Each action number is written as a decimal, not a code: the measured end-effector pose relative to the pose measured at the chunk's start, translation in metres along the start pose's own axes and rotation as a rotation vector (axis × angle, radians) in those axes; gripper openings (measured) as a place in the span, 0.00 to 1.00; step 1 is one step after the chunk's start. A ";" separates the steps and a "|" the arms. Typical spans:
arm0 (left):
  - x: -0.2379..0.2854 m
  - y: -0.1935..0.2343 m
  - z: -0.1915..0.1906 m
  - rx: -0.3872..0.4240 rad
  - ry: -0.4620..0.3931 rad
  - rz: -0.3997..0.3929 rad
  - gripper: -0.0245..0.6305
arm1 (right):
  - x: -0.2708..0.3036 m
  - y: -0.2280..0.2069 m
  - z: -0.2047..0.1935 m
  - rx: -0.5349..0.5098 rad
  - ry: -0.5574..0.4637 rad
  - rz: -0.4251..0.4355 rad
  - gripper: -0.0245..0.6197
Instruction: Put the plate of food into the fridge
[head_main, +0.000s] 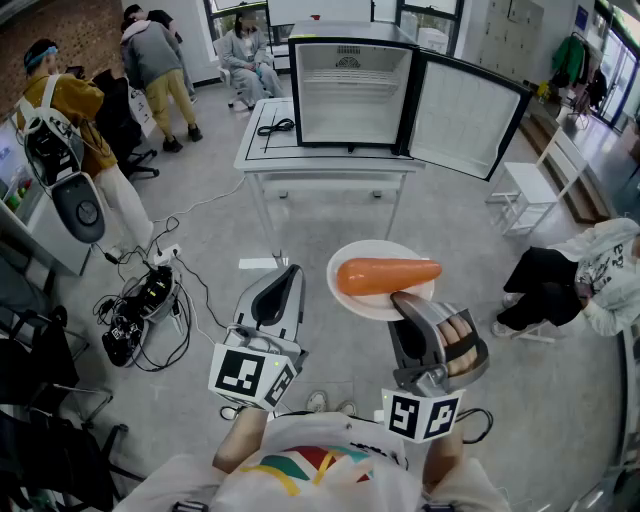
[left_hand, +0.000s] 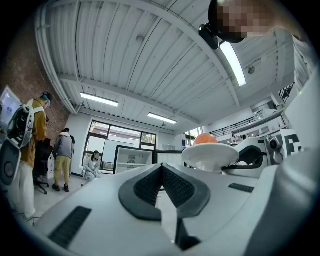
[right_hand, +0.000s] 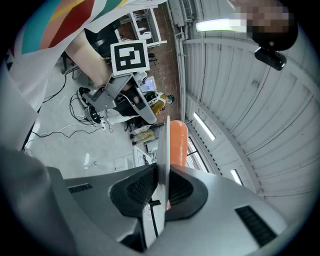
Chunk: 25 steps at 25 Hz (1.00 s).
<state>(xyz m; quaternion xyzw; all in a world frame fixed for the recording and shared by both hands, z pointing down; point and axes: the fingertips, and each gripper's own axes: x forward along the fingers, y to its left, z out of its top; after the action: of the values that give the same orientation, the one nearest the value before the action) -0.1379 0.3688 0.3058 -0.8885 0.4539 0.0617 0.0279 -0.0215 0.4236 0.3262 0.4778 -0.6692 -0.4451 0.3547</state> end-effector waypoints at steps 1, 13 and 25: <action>-0.001 0.000 0.000 0.002 0.000 0.002 0.04 | 0.000 0.000 0.000 0.000 0.001 0.000 0.10; -0.001 -0.001 -0.003 0.003 0.008 0.012 0.04 | 0.000 0.003 -0.002 -0.009 -0.004 0.012 0.10; 0.012 -0.023 -0.009 0.008 0.014 0.024 0.04 | -0.011 -0.001 -0.025 -0.003 -0.044 0.028 0.10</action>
<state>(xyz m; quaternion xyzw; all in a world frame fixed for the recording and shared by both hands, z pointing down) -0.1116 0.3721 0.3132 -0.8833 0.4648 0.0538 0.0274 0.0039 0.4274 0.3335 0.4580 -0.6828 -0.4514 0.3468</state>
